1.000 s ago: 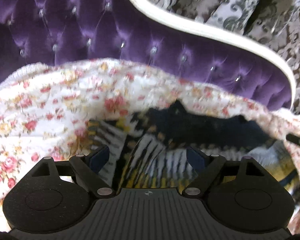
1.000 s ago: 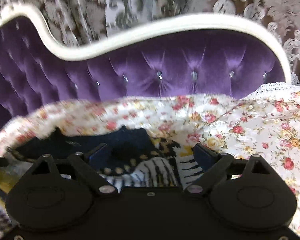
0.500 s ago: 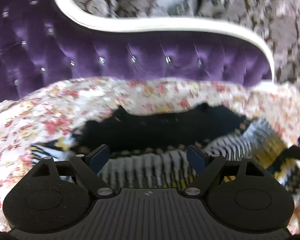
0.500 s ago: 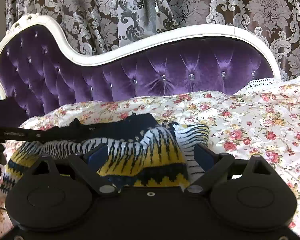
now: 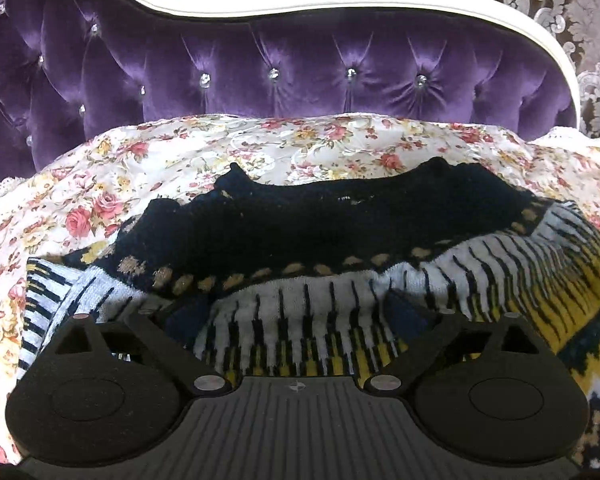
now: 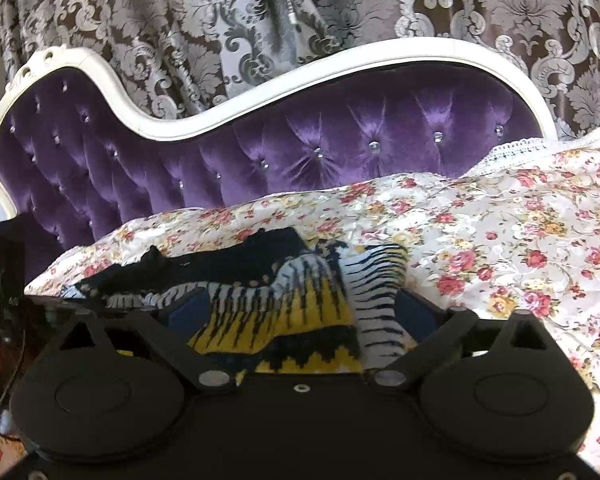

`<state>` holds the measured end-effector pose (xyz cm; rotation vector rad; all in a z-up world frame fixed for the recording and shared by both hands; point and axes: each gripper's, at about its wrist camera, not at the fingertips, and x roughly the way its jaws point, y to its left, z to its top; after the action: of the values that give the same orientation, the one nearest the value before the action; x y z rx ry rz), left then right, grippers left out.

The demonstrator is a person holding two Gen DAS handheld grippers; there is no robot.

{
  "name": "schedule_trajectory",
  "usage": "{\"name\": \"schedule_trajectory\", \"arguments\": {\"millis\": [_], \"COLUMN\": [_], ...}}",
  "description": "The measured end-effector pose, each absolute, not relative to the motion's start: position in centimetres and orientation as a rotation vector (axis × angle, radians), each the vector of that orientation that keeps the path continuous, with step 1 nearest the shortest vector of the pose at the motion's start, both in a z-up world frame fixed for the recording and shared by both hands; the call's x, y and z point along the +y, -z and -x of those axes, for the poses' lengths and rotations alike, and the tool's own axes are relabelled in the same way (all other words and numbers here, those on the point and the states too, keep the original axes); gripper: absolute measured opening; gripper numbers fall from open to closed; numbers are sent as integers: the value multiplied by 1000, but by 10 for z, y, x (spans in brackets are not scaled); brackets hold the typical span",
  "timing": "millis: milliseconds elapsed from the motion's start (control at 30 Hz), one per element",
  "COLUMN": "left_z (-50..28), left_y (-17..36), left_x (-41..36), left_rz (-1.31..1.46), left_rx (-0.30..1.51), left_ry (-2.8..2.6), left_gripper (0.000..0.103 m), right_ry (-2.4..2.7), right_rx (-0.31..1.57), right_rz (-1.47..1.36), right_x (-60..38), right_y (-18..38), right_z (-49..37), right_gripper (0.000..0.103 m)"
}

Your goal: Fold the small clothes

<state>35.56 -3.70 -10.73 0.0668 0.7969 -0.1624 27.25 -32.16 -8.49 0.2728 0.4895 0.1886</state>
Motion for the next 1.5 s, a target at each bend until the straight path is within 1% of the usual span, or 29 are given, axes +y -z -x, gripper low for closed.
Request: {"name": "schedule_trajectory", "arguments": {"millis": [133, 267, 400, 467, 500, 533, 733, 933, 1200, 1500], "left_z": [-358, -356, -369, -371, -367, -365, -363, -364, -364, -367], "left_y": [90, 71, 86, 103, 108, 111, 113, 113, 112, 111], "left_x": [-32, -28, -43, -48, -48, -48, -48, -50, -49, -48], "left_rz": [-10, 74, -11, -52, -53, -56, -64, -65, -64, -66], "left_rx": [792, 717, 799, 849, 817, 803, 794, 801, 807, 822], "left_ry": [150, 105, 80, 66, 60, 56, 49, 39, 35, 35], "left_gripper": [91, 91, 91, 94, 97, 98, 99, 99, 99, 99], "right_ry": [-180, -190, -203, -217, -226, -232, -185, -291, -490, -517], "right_rx": [508, 507, 523, 540, 554, 568, 772, 735, 738, 613], "right_rz": [-334, -376, -410, -467, -511, -554, -811, -1005, -957, -1043], "right_x": [-333, -338, -343, -351, -357, -363, -395, -412, -389, -385], "right_y": [86, 85, 87, 90, 93, 96, 127, 145, 145, 149], "right_z": [-274, -276, -277, -279, -280, -282, -299, -299, -323, -327], "right_gripper": [99, 99, 100, 100, 100, 102, 103, 103, 103, 103]}}
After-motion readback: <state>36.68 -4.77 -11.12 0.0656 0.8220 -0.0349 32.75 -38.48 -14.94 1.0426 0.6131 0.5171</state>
